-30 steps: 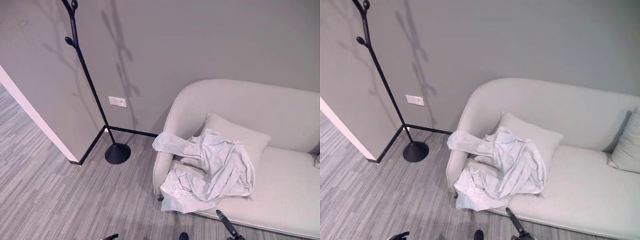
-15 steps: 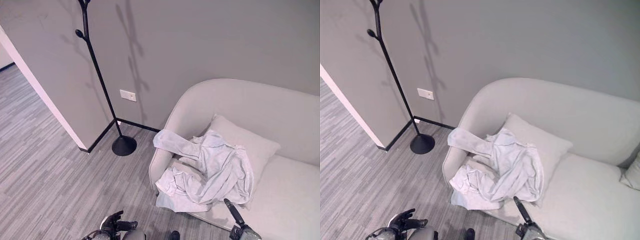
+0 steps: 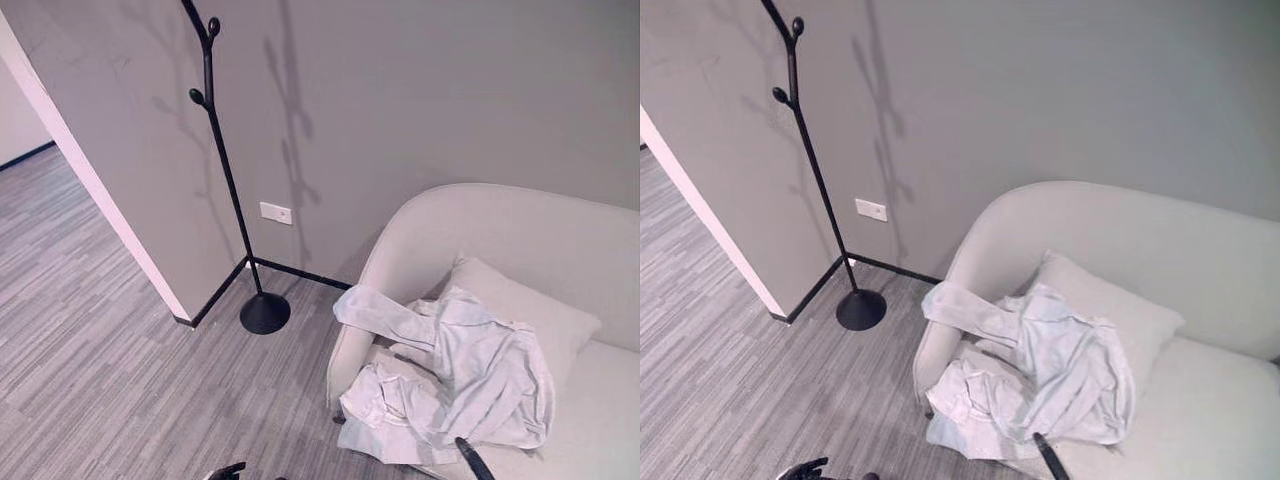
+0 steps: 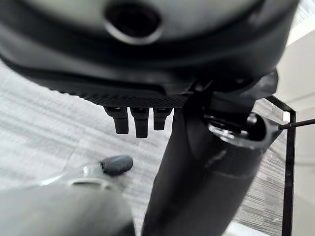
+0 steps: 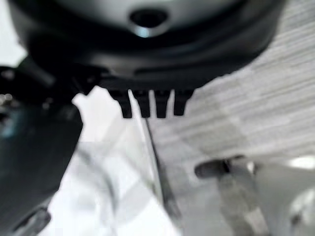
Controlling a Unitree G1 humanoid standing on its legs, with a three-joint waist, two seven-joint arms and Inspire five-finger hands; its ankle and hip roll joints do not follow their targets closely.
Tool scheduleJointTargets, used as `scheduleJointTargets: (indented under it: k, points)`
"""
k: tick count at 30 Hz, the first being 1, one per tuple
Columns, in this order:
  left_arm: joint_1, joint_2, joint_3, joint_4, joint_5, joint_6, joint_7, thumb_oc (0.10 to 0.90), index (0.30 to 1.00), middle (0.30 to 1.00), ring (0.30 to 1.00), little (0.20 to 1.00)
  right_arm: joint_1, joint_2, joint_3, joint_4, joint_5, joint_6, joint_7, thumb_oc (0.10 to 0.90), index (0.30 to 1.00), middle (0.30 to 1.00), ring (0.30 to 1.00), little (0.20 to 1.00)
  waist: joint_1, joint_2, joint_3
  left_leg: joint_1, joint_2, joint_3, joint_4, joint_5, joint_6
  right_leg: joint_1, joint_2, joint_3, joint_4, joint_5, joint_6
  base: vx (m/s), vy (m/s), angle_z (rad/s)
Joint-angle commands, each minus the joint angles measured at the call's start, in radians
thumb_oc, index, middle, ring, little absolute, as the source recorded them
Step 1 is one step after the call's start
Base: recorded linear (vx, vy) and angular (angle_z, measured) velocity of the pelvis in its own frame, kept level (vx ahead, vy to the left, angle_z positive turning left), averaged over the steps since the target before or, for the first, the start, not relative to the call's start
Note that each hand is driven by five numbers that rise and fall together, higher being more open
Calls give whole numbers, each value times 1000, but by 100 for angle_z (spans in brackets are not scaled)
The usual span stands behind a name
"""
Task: Hang the clothes on the sofa on the clothes rack.
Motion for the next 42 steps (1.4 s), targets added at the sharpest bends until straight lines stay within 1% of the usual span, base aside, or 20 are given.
scheduleJointTargets:
  k: [1, 4, 7, 11, 14, 19, 20, 23, 26, 29, 30, 31, 34, 35, 36, 37, 38, 42]
  points:
    - [-25, -1, -36, 4, 74, -45, 43, 800, 900, 900, 900, 900, -111, -18, 29, -13, -114, -68, -68, 800, 900, 900, 900, 900, 30, -28, 44, -23, 22, -19, 3, -60, -44, 68, -34, 56, 7, -106, 48, 55, 120, 9]
    - [-24, 2, -54, -6, 100, -47, 55, 800, 900, 900, 900, 900, -122, -25, 26, -12, -141, -71, -93, 800, 900, 900, 900, 900, 31, -30, 50, -27, 15, -15, 3, -65, -39, 60, -40, 54, 7, -99, 55, 13, 48, 4]
    - [-26, 8, -71, -15, 114, -50, 65, 800, 900, 900, 900, 900, -151, -50, 15, 15, -168, -73, -130, 800, 900, 900, 900, 900, 37, -31, 63, -39, 10, -18, 3, -66, -35, 45, -46, 52, 7, -92, 60, -13, 42, 5]
    - [-28, 11, -92, -2, 127, -48, 78, 800, 900, 900, 900, 900, -183, -76, -14, 77, -141, -74, -170, 800, 900, 900, 900, 900, 42, -32, 79, -58, 9, -21, 3, -63, -34, 26, -49, 46, 7, -83, 64, -17, 7, 1]
    - [-28, 9, -88, 13, 128, -50, 88, 800, 900, 900, 900, 900, -178, -72, -14, 93, -132, -82, -183, 800, 900, 900, 900, 900, 40, -33, 83, -61, 10, -22, 3, -64, -35, 22, -47, 43, 7, -81, 64, 0, 0, 0]
    - [-35, 6, -88, 13, 119, -54, 105, 800, 900, 900, 900, 900, -195, -68, -3, 67, -127, -93, -215, 800, 900, 900, 900, 900, 34, -33, 107, -81, 16, -23, 3, -56, -38, -6, -44, 47, 7, -71, 63, -36, -12, -2]
    - [-42, 2, -84, 18, 100, -52, 110, 800, 900, 900, 900, 900, -190, -43, 4, 48, -104, -103, -228, 800, 900, 900, 900, 900, 29, -35, 113, -92, 20, -26, 3, -54, -39, -20, -40, 53, 7, -67, 61, -37, -12, -2]
    - [-42, -7, -77, 29, 91, -52, 125, 800, 900, 900, 900, 900, -170, -11, 11, 19, -88, -121, -258, 800, 900, 900, 900, 900, 22, -37, 116, -96, 25, -25, 3, -53, -41, -27, -35, 55, 7, -66, 60, 4, -2, -1]
    - [-43, -7, -82, 27, 105, -51, 134, 800, 900, 900, 900, 900, -156, -7, 3, 1, -87, -126, -279, 800, 900, 900, 900, 900, 19, -38, 115, -96, 26, -25, 3, -55, -41, -28, -35, 54, 7, -67, 59, 0, 0, 0]
    - [-45, -4, -88, 21, 119, -52, 142, 800, 900, 900, 900, 900, -156, -21, -13, 12, -93, -125, -299, 800, 900, 900, 900, 900, 20, -37, 121, -102, 25, -27, 3, -55, -42, -33, -36, 53, 7, -66, 61, 0, 0, 0]
    - [-54, 2, -107, 14, 126, -49, 143, 800, 900, 900, 900, 900, -178, -40, -47, 71, -10, -116, -299, 800, 900, 900, 900, 900, 21, -33, 133, -111, 23, -30, 3, -53, -42, -43, -37, 53, 7, -62, 61, 0, 0, 0]
    - [-55, 2, -107, 14, 126, -49, 143, 800, 900, 900, 900, 900, -179, -40, -47, 72, -9, -116, -298, 800, 900, 900, 900, 900, 21, -33, 133, -111, 23, -30, 3, -53, -42, -44, -37, 53, 7, -62, 61, 0, 0, 0]
    - [-65, 4, -106, 22, 110, -47, 140, 800, 900, 900, 900, 900, -173, -48, -79, 99, 74, -120, -281, 800, 900, 900, 900, 900, 15, -31, 139, -119, 22, -30, 3, -53, -43, -55, -38, 57, 7, -57, 62, 0, 0, 0]
    - [-68, 3, -102, 27, 102, -47, 141, 800, 900, 900, 900, 900, -165, -49, -84, 101, 83, -121, -282, 800, 900, 900, 900, 900, 12, -33, 142, -120, 22, -29, 3, -53, -43, -56, -37, 60, 7, -56, 61, 0, 0, 0]
    - [-70, 4, -98, 32, 99, -46, 142, 800, 900, 900, 900, 900, -154, -46, -94, 105, 101, -125, -279, 800, 900, 900, 900, 900, 9, -34, 142, -120, 22, -28, 3, -53, -43, -57, -37, 61, 7, -56, 61, 47, -21, -3]
    - [-71, 7, -82, 51, 97, -42, 143, 800, 900, 900, 900, 900, -101, -44, -130, 122, 155, -137, -271, 800, 900, 900, 900, 900, -2, -42, 140, -111, 26, -20, 3, -59, -44, -53, -35, 66, 7, -59, 59, 73, -33, -6]
    - [-68, 11, -76, 54, 101, -41, 143, 800, 900, 900, 900, 900, -66, -53, -157, 136, 169, -140, -269, 800, 900, 900, 900, 900, -9, -47, 134, -105, 27, -15, 3, -63, -45, -52, -34, 70, 7, -60, 60, 81, -34, -7]
    - [-76, 15, -90, 43, 118, -45, 144, 800, 900, 900, 900, 900, -51, -73, -187, 170, 190, -138, -268, 800, 900, 900, 900, 900, -14, -54, 135, -95, 27, -9, 3, -70, -44, -53, -34, 77, 7, -61, 63, 28, -20, -13]
